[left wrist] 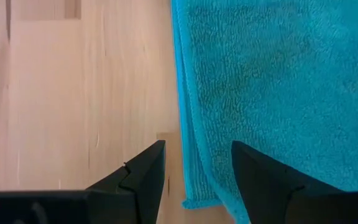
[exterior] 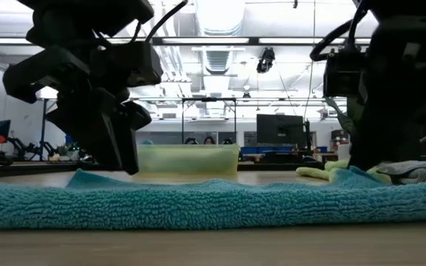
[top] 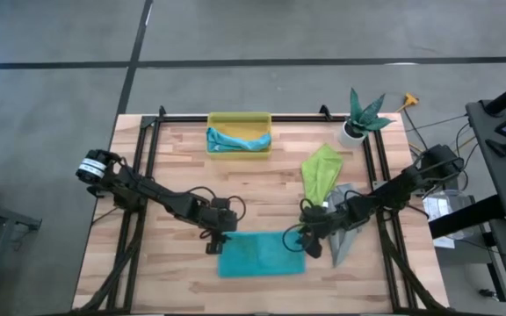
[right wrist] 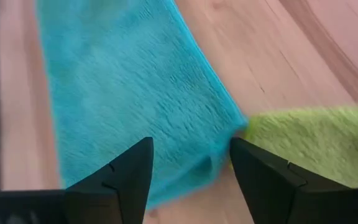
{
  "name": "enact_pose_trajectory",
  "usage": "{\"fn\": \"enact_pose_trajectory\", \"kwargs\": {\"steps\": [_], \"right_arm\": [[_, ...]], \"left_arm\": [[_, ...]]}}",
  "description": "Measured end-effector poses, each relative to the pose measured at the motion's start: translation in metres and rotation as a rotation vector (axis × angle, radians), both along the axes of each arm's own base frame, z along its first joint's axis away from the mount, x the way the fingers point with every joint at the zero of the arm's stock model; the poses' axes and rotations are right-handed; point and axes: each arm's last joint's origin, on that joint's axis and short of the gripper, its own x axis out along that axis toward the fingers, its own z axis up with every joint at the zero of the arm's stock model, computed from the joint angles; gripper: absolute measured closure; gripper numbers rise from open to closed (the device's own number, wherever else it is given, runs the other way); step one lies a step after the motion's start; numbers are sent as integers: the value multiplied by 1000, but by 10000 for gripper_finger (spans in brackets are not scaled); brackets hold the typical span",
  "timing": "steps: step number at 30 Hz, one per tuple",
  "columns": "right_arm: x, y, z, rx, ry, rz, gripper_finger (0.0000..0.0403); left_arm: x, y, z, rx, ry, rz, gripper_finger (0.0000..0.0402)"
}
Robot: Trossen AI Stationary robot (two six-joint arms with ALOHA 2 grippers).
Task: Roll microfiber towels into tight, uniform cylinder then place into a basket
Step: Roll the light blue towel
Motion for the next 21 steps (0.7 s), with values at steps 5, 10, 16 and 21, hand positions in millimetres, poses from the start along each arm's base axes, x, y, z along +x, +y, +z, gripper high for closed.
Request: {"fn": "enact_pose_trajectory", "kwargs": {"steps": [5,10,16,21], "right_arm": [[-2,-1,-8,-9,64,-22,194],[1,1,-11,-3,41,-7,194],[3,2,-10,-6,17,16,210],[3,1,-10,-18,18,29,272]], "left_arm": [[-3,1,-4,3,13,1,233],[-3,1,-4,1,7,2,233],[-3,1,-4,2,8,2,233],[-3,1,-4,3,13,1,233]]}}
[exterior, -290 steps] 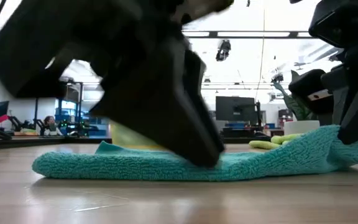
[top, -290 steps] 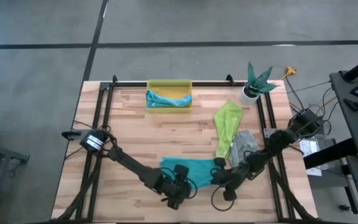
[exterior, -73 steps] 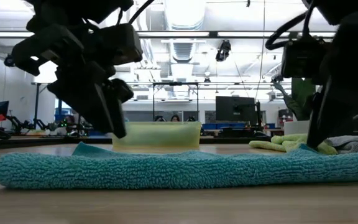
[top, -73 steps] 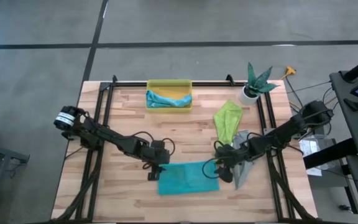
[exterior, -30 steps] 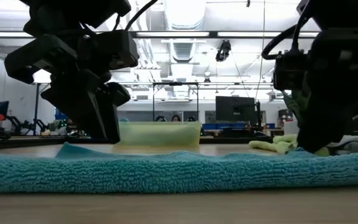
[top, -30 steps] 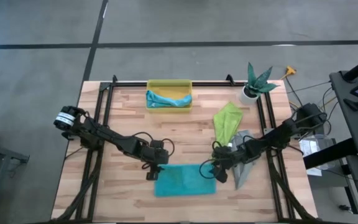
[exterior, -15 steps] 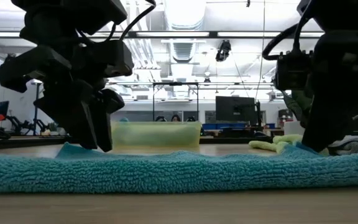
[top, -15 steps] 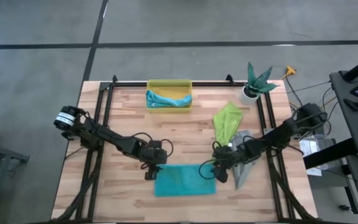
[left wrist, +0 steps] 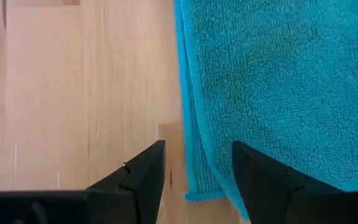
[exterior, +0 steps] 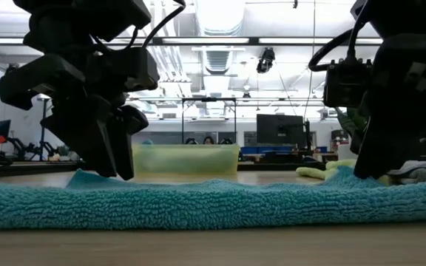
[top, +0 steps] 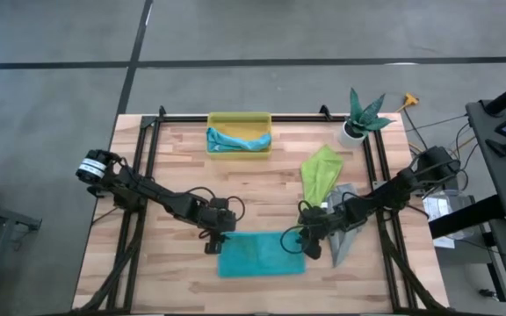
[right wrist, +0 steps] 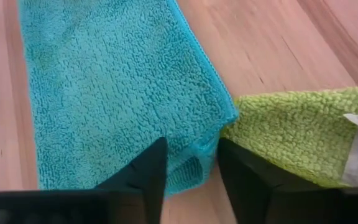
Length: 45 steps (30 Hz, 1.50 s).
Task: Roll microfiber towels into tight, uniform cylinder then place into a basket
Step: Roll the light blue towel
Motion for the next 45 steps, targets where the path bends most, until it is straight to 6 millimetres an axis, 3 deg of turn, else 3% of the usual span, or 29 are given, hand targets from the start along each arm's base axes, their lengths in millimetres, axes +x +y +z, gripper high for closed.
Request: {"fn": "enact_pose_trajectory", "kwargs": {"steps": [6,10,17,29,34,40,45], "right_arm": [[0,0,0,-11,-6,13,351],[0,0,0,-20,-10,13,374],[1,-1,0,-101,-35,72,380],[-10,13,-2,-454,-92,438,380],[-19,25,-1,-674,-79,522,381],[-18,50,18,-921,-160,587,381],[-18,65,30,-994,-198,680,381]], "left_arm": [[0,0,0,1,6,0,233],[0,0,0,1,6,0,233],[-2,0,-2,4,13,-1,233],[-6,1,-5,16,49,-7,233],[-4,0,-2,19,35,-15,233],[2,1,2,109,-49,-34,233],[9,-1,7,141,-153,-84,233]]}}
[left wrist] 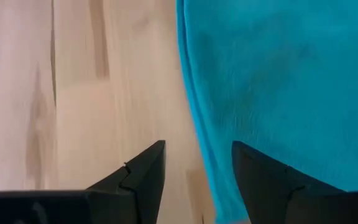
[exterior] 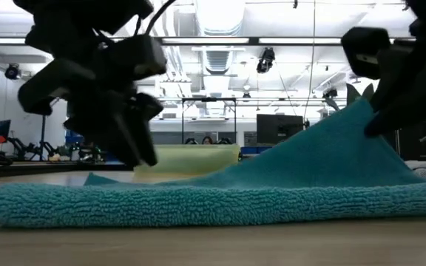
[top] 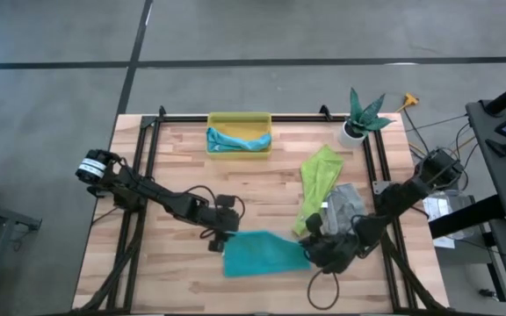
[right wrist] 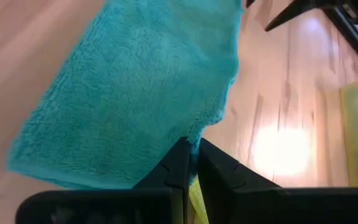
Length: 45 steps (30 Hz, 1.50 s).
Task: Roll microfiber towels into tight, uniform cylinder then place into a basket
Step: Roll the light blue towel
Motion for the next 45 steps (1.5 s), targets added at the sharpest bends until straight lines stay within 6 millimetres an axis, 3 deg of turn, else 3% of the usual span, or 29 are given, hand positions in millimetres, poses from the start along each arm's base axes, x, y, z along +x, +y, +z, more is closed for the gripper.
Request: {"fn": "enact_pose_trajectory", "kwargs": {"steps": [9,18,24,29,39,45], "right_arm": [[-11,4,-14,-29,95,-22,381],[2,21,-43,-196,167,22,381],[10,46,-38,-378,233,79,381],[10,57,-33,-421,302,41,381],[6,74,-40,-476,336,74,381],[5,87,-36,-630,268,101,381]], "left_arm": [[11,-3,10,-10,-174,-43,233],[17,2,1,23,-187,-40,233],[18,2,-13,33,-136,-42,233],[18,2,-14,34,-134,-42,233],[32,5,1,31,-243,-45,233],[45,17,8,-38,-292,-63,233]]}}
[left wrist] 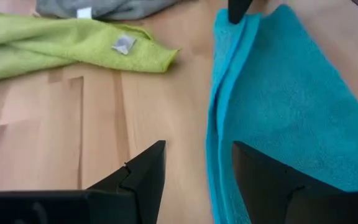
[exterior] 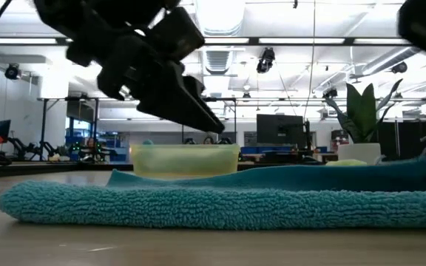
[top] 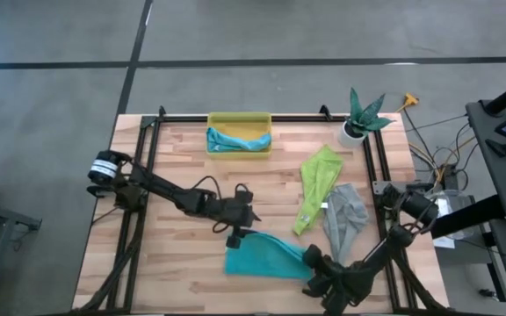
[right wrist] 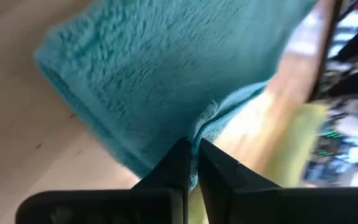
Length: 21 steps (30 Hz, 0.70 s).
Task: Roll microfiber towels into tight, uniform cylinder then place into a basket
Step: Roll the light blue towel
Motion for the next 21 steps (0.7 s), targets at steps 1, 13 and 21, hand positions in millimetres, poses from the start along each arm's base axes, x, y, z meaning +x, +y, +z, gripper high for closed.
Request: {"fn": "enact_pose_trajectory", "kwargs": {"steps": [1,13,21], "right_arm": [[0,2,1,-21,-18,13,381],[-18,17,3,-5,-62,49,381],[-21,16,-6,-14,-72,22,381]], "left_arm": [[3,2,-2,-7,8,-3,233],[44,31,-15,-43,40,-36,233],[64,27,-21,-56,101,-56,233]]}}
